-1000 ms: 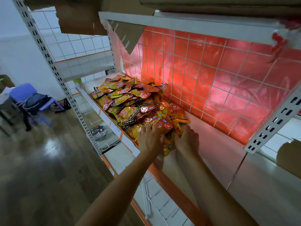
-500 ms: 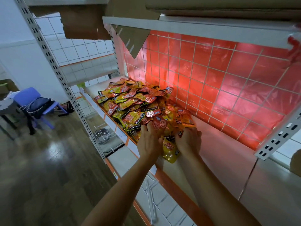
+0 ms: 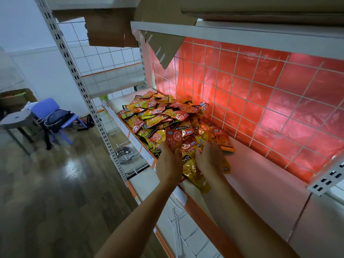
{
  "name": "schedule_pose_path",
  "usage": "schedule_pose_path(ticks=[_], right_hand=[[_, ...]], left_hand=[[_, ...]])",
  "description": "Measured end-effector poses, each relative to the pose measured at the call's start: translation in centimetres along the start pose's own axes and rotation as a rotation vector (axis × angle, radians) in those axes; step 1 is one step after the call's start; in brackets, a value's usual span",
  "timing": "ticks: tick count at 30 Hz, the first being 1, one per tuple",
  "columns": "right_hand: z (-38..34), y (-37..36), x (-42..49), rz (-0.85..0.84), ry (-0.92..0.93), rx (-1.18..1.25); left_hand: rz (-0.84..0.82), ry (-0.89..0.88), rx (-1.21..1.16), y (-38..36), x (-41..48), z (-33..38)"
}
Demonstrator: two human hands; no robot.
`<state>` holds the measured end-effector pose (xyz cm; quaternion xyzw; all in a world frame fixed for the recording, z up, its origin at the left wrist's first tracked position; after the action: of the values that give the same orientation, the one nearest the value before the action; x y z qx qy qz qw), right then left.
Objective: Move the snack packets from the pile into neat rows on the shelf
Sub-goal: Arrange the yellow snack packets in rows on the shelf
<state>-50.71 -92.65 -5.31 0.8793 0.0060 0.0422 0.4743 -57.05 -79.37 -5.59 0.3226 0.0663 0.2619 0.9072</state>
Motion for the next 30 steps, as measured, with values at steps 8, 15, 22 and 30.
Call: schedule_pose_path(ticks=[8,15,22,30], right_hand=[[-2.1,-2.1,2.1,-0.111,-0.051,0.108],[-2.3,-2.8,2.6,-0.084,-0.08,-0.026],[-2.2,-2.3,2.8,-0.217,-0.201,-0.007],[0.1,-0.1,1.1,-0.105,-0.269,0.486]], left_hand=[[0.0,0.014,-0.038,0.4,0.4,-1.4],[-0.016,0.053,0.036,0.1,0.8,-1.6],[-0.029,0.045,0.069,0.1,0.6,-1.5],[-0.055,-0.028,0.07,-0.3,0.1,-1.1]])
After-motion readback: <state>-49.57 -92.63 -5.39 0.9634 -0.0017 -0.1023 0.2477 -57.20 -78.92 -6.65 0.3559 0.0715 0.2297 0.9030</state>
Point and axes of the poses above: each hand's wrist, its own x-axis towards the middle knuckle, its own y-axis out of the back of the hand, z = x × y, the point moved 5 cm from there along x, towards the middle knuckle, and after that the axes turned 8 degrees about -z, right-handed, at the moved point
